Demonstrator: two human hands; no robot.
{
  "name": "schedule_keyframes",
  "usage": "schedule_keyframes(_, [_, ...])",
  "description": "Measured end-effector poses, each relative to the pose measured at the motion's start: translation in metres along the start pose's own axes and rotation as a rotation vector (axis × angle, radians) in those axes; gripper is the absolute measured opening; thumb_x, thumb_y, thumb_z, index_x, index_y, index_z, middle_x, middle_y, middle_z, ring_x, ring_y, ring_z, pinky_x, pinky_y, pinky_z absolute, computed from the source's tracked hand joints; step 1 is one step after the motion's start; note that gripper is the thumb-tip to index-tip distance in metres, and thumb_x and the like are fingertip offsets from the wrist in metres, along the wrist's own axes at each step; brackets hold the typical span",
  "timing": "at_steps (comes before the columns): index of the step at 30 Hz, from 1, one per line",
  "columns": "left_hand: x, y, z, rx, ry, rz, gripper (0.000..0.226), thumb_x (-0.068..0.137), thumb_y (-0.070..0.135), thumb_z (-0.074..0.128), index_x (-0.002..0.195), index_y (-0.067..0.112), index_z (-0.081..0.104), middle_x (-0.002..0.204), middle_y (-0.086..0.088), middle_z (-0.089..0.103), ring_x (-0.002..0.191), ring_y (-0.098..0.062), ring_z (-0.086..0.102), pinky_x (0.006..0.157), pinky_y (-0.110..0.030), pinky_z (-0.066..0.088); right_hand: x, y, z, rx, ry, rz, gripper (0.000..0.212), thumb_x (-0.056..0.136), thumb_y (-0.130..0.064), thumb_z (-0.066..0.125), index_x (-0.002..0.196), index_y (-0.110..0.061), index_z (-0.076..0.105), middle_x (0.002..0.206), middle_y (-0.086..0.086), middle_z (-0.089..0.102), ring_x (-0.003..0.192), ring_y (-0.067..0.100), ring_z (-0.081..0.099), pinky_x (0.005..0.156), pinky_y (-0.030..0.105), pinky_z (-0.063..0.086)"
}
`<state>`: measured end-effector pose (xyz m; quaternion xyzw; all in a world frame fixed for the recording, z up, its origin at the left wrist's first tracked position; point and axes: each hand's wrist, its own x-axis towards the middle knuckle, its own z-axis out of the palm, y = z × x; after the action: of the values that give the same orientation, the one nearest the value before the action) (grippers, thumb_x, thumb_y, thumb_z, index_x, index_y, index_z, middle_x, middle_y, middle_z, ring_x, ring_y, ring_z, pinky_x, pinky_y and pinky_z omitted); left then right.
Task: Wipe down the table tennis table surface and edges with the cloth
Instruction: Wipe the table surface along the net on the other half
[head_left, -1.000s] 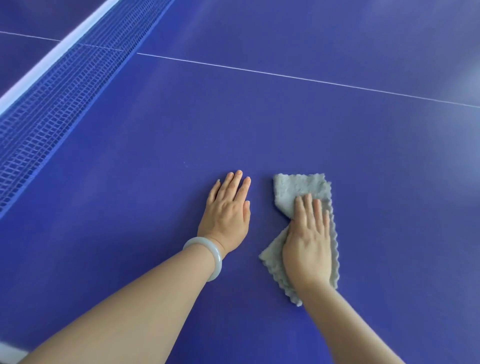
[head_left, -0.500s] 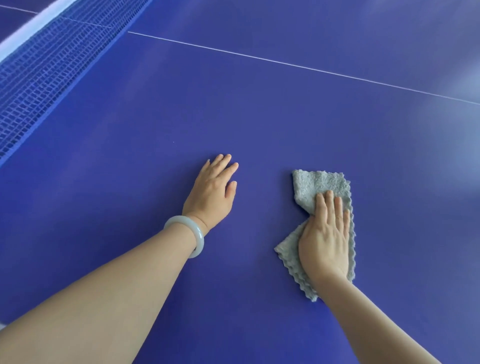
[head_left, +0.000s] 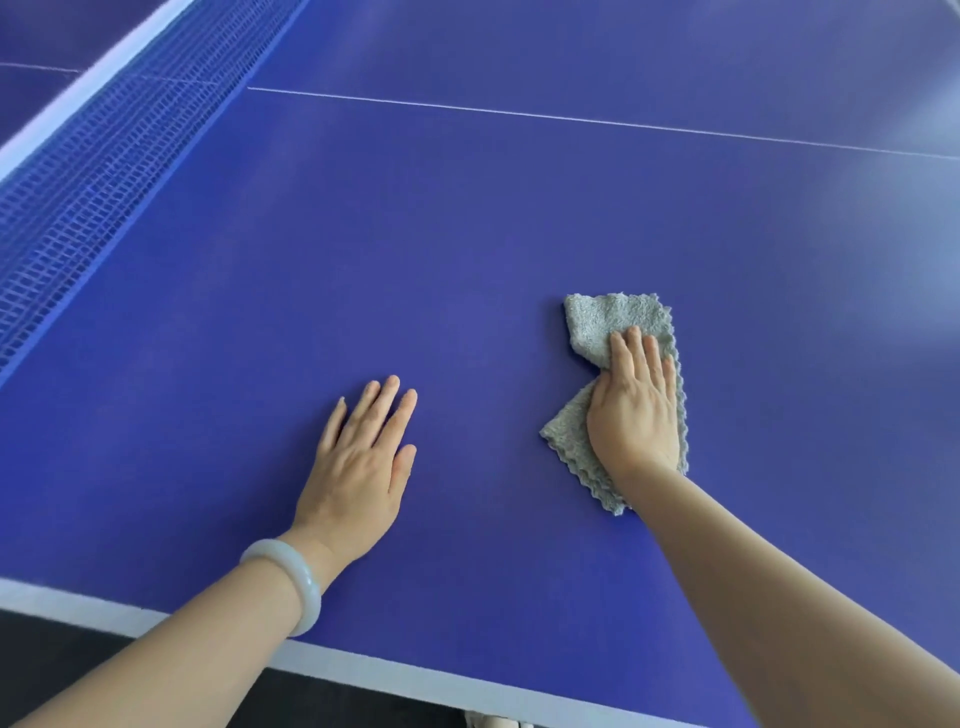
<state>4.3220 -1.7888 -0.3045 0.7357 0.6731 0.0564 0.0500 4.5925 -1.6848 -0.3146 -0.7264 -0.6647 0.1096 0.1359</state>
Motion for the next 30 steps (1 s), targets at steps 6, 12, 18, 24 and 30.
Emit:
schedule_keyframes(6, [-0.002,-0.001,0.005,-0.023,0.017,-0.014,0.057,0.101,0.034,0.020,0.154,0.015,0.030,0.162,-0.003,0.023,0.150,-0.019,0.019,0.122,-0.046,0.015,-0.099,-0.048,0.012,0.049,-0.007,-0.219,0.059,0.095,-0.012,0.040,0.154,-0.011,0.030,0.163,0.006,0.024,0.153,0.022,0.011,0.124,0.038,0.004])
schedule_keyframes(12, [-0.001,-0.002,0.003,-0.073,0.035,-0.015,0.054,0.101,0.029,0.027,0.153,0.016,0.032,0.161,-0.003,0.024,0.150,-0.018,0.019,0.122,-0.045,0.013,-0.119,0.002,-0.011,-0.003,-0.229,-0.705,0.053,0.100,-0.019,0.045,0.152,-0.017,0.037,0.160,0.001,0.029,0.151,0.018,0.019,0.123,0.039,0.014])
schedule_keyframes(18, [-0.001,-0.004,0.008,-0.059,0.041,-0.031,0.053,0.104,0.029,0.032,0.155,0.019,0.026,0.163,0.000,0.018,0.151,-0.016,0.013,0.123,-0.042,0.008,-0.082,0.002,-0.010,0.003,0.038,-0.018,0.052,0.104,-0.015,0.030,0.156,-0.013,0.025,0.165,0.004,0.017,0.153,0.018,0.007,0.125,0.035,0.001])
schedule_keyframes(24, [0.000,-0.005,0.007,-0.108,0.055,-0.039,0.051,0.104,0.024,0.037,0.154,0.019,0.030,0.163,0.000,0.018,0.151,-0.015,0.011,0.123,-0.040,0.005,-0.163,-0.090,0.026,0.055,-0.125,-0.490,0.054,0.103,-0.022,0.023,0.157,-0.014,0.021,0.164,0.002,0.015,0.153,0.016,0.001,0.124,0.034,-0.005])
schedule_keyframes(30, [0.000,-0.003,0.008,-0.106,0.055,-0.031,0.053,0.104,0.028,0.032,0.155,0.021,0.026,0.164,0.002,0.016,0.151,-0.014,0.010,0.123,-0.041,0.005,-0.120,0.021,-0.019,-0.006,-0.071,-0.323,0.047,0.104,-0.020,0.035,0.151,-0.012,0.038,0.160,0.007,0.030,0.151,0.022,0.020,0.124,0.036,0.009])
